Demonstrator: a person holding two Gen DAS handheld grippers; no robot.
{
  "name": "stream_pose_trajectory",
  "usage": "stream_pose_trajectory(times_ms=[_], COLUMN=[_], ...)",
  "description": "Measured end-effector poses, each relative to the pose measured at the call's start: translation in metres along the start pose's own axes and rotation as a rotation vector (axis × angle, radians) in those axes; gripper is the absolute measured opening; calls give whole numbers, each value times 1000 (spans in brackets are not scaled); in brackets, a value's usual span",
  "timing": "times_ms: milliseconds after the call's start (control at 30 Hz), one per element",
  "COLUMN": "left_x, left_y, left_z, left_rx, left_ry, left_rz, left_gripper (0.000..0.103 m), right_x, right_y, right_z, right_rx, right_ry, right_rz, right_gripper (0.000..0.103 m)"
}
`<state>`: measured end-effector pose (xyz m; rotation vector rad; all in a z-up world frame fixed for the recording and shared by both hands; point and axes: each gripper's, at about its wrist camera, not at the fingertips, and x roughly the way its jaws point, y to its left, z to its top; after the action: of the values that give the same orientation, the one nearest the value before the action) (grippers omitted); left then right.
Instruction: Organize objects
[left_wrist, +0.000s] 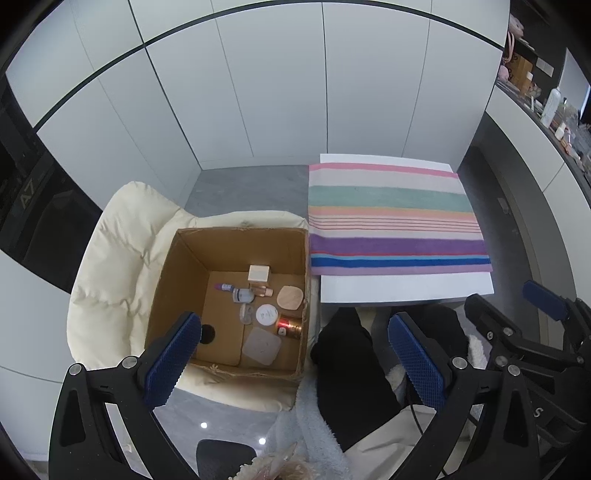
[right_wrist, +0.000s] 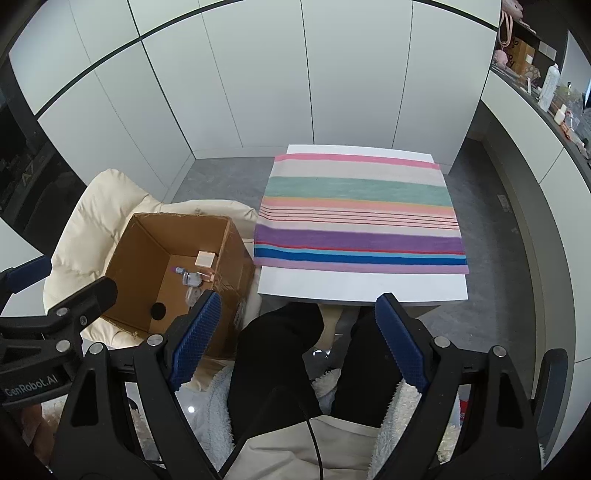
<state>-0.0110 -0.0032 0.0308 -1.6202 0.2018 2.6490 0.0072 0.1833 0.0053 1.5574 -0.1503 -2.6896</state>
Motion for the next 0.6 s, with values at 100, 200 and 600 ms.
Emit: stream_pose_trajectory(times_ms=[100, 200, 600], left_x=[0, 0, 4], left_y=[1, 1, 2], left_z=[0, 0, 0], left_rx=[-5, -7, -9], left_ry=[6, 8, 21], left_rz=[-11, -14, -18], left_gripper=[102, 102, 102], right_x=[0, -1, 1], right_y=[-2, -2, -1], right_z=[0, 0, -1], right_rx=[5, 3, -15], right_ry=[-3, -4, 0], right_rz=[0, 1, -1], right_gripper=[88, 88, 88])
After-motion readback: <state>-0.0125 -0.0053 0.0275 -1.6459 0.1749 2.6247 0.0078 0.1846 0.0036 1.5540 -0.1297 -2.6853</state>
